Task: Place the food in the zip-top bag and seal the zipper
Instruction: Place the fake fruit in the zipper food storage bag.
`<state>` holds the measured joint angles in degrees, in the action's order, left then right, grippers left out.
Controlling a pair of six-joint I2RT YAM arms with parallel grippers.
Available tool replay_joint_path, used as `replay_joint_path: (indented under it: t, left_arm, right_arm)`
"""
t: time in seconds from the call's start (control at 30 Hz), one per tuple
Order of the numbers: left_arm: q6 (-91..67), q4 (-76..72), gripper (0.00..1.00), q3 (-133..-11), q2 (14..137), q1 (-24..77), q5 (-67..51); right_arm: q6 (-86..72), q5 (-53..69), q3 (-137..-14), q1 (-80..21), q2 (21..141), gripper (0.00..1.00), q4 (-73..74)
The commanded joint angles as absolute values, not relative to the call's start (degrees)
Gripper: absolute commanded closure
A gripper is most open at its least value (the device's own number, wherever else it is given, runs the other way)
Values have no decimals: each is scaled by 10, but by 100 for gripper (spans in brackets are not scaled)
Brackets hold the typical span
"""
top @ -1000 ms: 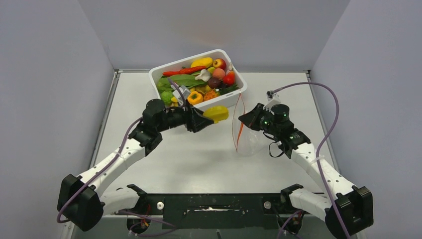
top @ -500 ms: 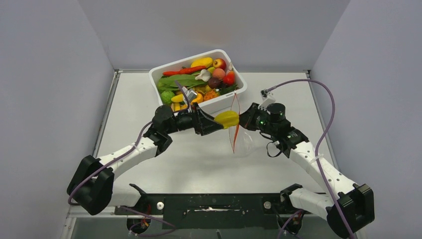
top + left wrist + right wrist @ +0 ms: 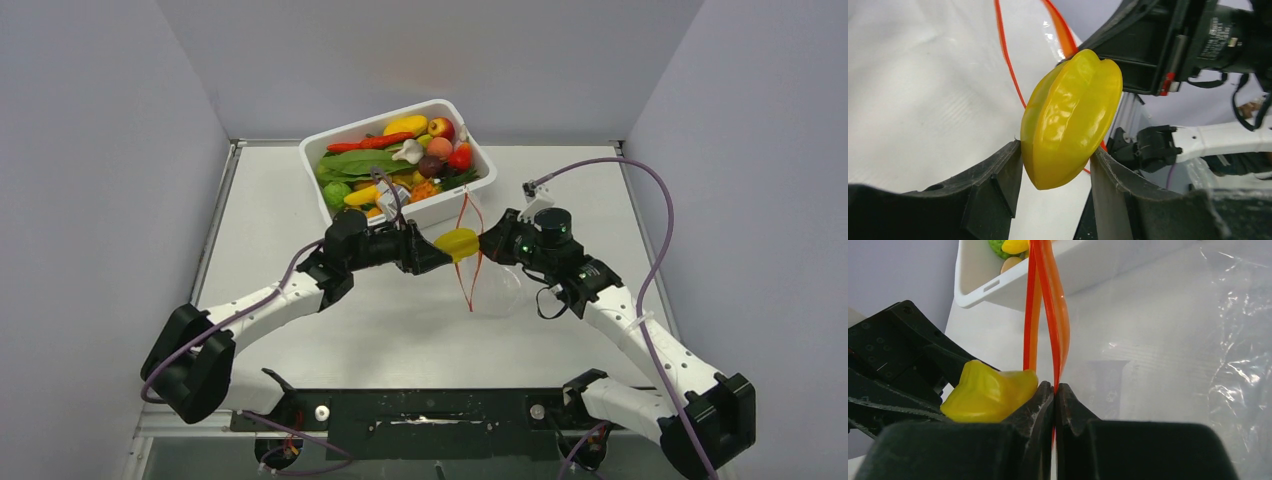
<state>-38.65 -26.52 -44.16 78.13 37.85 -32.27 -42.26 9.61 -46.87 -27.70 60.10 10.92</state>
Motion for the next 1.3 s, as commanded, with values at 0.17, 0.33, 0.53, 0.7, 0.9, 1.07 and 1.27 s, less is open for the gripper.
replay_joint_path:
  t: [0.17,0.33,0.53,0.7,0.9,1.07,1.27]
  left_arm:
    - [-278,-94,90,-506,769,417,-175]
    - [-260,-52,90,-528,778,431,-142]
    - [-252,-32,90,-537,781,437,-130]
    - [-273,-53,89,-535,772,440,-160]
    - [-298,-71,80,-522,745,439,-172]
    - [-319,-90,67,-507,728,438,-178]
    - [-318,-53,53,-510,713,438,-160]
  right_arm:
    - [-403,108,-518,-294,580,100,87]
    - [-393,111,-533,-310,592,100,86]
    - [-385,112,-535,-317,599,100,81]
    - [-383,135,-536,-319,624,100,70]
    - [-381,147,-532,-320,631,100,56]
    - [-388,179,-515,-319,627,100,27]
    - [-400,181,-509,-316,619,100,22]
